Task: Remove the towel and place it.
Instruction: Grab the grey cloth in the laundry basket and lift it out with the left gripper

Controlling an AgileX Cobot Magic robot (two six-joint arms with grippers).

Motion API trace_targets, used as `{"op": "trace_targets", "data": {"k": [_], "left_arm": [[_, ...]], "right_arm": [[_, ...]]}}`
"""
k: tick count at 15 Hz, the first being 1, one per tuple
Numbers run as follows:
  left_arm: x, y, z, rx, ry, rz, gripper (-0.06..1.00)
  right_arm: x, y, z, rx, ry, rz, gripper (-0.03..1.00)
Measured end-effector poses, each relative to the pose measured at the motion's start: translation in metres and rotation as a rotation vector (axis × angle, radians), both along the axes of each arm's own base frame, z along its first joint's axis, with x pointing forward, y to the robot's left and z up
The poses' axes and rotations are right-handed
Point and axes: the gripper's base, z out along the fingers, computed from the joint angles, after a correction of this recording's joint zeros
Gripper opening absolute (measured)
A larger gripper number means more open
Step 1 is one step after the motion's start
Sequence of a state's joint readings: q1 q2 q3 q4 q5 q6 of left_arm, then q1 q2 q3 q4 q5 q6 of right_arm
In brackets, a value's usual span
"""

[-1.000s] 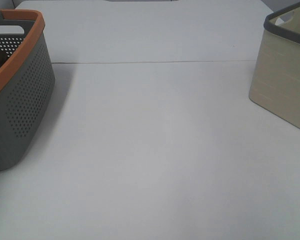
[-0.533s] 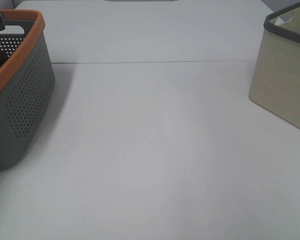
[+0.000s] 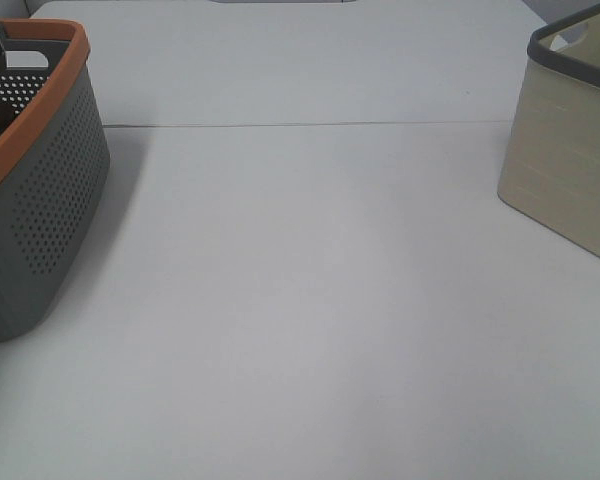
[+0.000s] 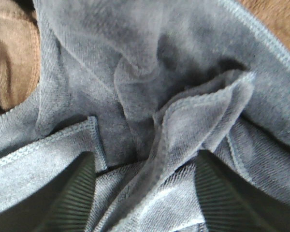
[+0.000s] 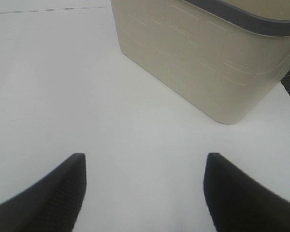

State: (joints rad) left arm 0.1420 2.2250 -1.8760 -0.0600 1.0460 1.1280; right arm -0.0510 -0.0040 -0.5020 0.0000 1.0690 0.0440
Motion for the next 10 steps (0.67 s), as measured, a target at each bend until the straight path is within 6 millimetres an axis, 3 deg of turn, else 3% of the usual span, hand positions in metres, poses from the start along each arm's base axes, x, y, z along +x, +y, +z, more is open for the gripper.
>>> {"op": "trace_targets", "data": {"k": [10], "left_arm": [[-0.0015, 0.0019, -0.0082, -0.004, 0.045, 0.085, 0.55]], "right_arm": [[0.0, 0.0, 0.0, 0.0, 0.0, 0.0, 0.61]]}}
